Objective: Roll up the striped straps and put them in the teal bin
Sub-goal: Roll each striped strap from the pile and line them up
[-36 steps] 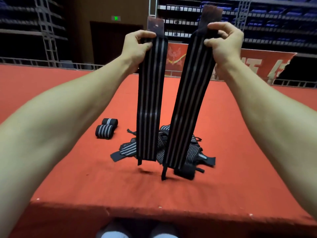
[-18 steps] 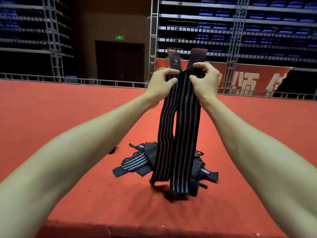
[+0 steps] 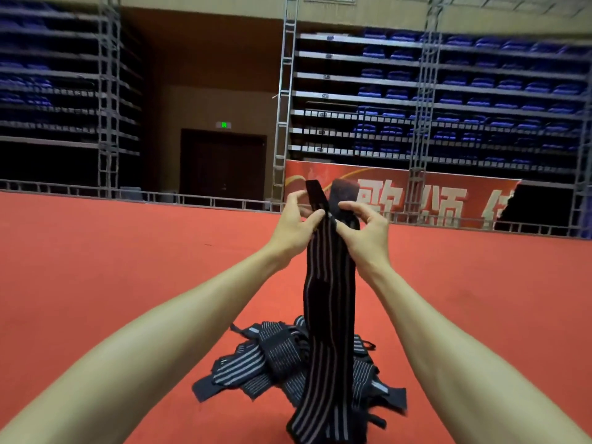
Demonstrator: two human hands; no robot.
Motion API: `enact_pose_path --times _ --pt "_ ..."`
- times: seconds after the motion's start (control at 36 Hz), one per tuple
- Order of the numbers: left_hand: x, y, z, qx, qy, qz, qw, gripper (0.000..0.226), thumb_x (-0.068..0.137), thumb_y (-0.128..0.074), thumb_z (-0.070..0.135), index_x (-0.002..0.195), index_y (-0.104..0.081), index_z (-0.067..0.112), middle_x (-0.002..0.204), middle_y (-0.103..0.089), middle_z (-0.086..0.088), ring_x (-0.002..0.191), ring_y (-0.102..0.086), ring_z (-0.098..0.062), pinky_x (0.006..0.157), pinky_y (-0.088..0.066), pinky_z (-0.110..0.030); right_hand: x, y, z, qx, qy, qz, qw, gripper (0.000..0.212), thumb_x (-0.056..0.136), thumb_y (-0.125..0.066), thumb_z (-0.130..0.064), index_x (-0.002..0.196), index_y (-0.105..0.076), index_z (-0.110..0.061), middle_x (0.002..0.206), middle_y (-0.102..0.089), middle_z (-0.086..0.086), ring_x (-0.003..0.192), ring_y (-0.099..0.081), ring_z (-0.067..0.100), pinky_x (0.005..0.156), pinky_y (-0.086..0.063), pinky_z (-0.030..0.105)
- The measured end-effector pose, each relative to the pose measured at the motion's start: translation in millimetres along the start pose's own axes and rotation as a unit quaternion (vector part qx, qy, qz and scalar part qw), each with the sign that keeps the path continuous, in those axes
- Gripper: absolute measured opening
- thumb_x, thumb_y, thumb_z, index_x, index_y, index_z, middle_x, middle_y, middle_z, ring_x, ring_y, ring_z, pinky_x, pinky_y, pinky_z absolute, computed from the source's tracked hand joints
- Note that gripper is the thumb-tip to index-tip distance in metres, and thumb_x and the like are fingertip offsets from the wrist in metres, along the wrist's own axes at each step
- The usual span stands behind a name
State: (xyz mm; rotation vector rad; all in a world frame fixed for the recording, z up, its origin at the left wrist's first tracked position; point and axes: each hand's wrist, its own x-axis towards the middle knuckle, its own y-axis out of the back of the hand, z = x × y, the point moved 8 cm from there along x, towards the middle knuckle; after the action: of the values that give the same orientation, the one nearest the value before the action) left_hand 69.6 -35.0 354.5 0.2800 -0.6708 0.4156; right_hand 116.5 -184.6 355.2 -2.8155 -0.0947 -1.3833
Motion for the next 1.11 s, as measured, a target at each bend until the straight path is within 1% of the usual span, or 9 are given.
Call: enact_pose_path --times 0.19,0.28,0.39,0.53,0.64,0.72,0.83,0.94,1.11 --pt "7 7 -9 -0.024 0.065 0.003 0.998 0.043 0.090 -0.070 0.015 0.131 -0.057 0.008 0.088 -0.062 -0.008 0.095 -0.067 -0.028 0.093 -0.054 -0.046 -5 -3 -9 0.017 0.020 -0.035 0.999 0.029 0.078 -0.077 -0.002 0.100 -0.072 -0.021 0.098 -0.069 -0.015 0.092 -0.059 -0.016 0.083 -0.041 0.003" --pt "9 8 -9 -0.057 0.081 -0.017 0.995 0.034 0.087 -0.071 0.004 0.120 -0.062 0.004 0.076 -0.055 -0.002 0.081 -0.059 -0.022 0.078 -0.052 -0.037 -5 -4 -11 0.018 0.017 -0.043 0.999 0.030 0.080 -0.074 -0.001 0.098 -0.072 -0.025 0.098 -0.070 -0.019 0.095 -0.060 -0.014 0.085 -0.043 0.005" --pt "7 18 -5 -0.049 0.063 0.014 0.997 0.019 0.086 -0.072 0.002 0.103 -0.063 0.004 0.085 -0.061 -0.008 0.085 -0.064 -0.024 0.087 -0.054 -0.043 -6 -5 -10 0.024 0.000 -0.053 0.998 0.029 0.083 -0.071 -0.001 0.098 -0.074 -0.026 0.098 -0.071 -0.017 0.099 -0.064 -0.006 0.091 -0.050 0.018" --pt "7 25 2 -0.032 0.023 0.013 0.999 0.009 0.091 -0.068 0.008 0.095 -0.067 0.000 0.074 -0.054 0.002 0.062 -0.053 -0.005 0.061 -0.046 -0.019 0 -2 -9 -0.023 -0.005 -0.038 0.999 0.026 0.086 -0.069 -0.001 0.093 -0.075 -0.026 0.095 -0.072 -0.013 0.097 -0.066 0.001 0.095 -0.051 0.026" --pt "5 23 10 -0.048 0.006 -0.034 0.998 0.006 0.089 -0.070 0.009 0.094 -0.071 0.007 0.085 -0.066 -0.001 0.070 -0.058 -0.004 0.069 -0.045 -0.018 6 1 -3 -0.028 -0.025 -0.035 0.999 0.025 0.086 -0.070 -0.002 0.090 -0.075 -0.027 0.093 -0.073 -0.010 0.095 -0.068 0.006 0.091 -0.053 0.028" --pt "5 22 14 -0.038 -0.015 -0.031 0.999 0.007 0.087 -0.071 0.007 0.094 -0.074 0.007 0.089 -0.072 0.002 0.071 -0.062 0.003 0.069 -0.044 -0.013 2 -6 -9 0.042 -0.042 -0.063 0.996 0.021 0.085 -0.070 -0.001 0.091 -0.077 -0.020 0.088 -0.076 -0.006 0.085 -0.071 0.007 0.075 -0.056 0.026" --pt "6 18 17 -0.076 -0.021 -0.023 0.997 0.010 0.088 -0.069 0.003 0.096 -0.075 0.001 0.098 -0.076 -0.003 0.091 -0.071 -0.013 0.083 -0.055 -0.023 -4 -15 -15 0.093 -0.047 -0.095 0.990 0.017 0.085 -0.071 -0.001 0.093 -0.077 -0.016 0.088 -0.077 -0.002 0.083 -0.073 0.013 0.069 -0.058 0.027" --pt "7 14 13 -0.100 -0.008 -0.013 0.995 0.008 0.088 -0.069 0.002 0.093 -0.070 -0.004 0.089 -0.074 -0.013 0.082 -0.071 -0.019 0.076 -0.057 -0.028 -5 -16 -13 0.111 -0.049 -0.114 0.986 0.015 0.088 -0.068 -0.004 0.097 -0.077 -0.014 0.093 -0.077 0.002 0.089 -0.073 0.021 0.076 -0.060 0.037" --pt "9 13 7 -0.096 0.005 -0.005 0.995 0.003 0.088 -0.070 0.003 0.085 -0.070 0.003 0.076 -0.071 -0.005 0.071 -0.067 -0.013 0.070 -0.055 -0.025 -2 -13 -11 0.187 -0.100 -0.119 0.970 0.037 0.095 -0.046 0.001 0.081 -0.077 -0.015 0.086 -0.075 0.008 0.080 -0.069 0.020 0.067 -0.053 0.032"
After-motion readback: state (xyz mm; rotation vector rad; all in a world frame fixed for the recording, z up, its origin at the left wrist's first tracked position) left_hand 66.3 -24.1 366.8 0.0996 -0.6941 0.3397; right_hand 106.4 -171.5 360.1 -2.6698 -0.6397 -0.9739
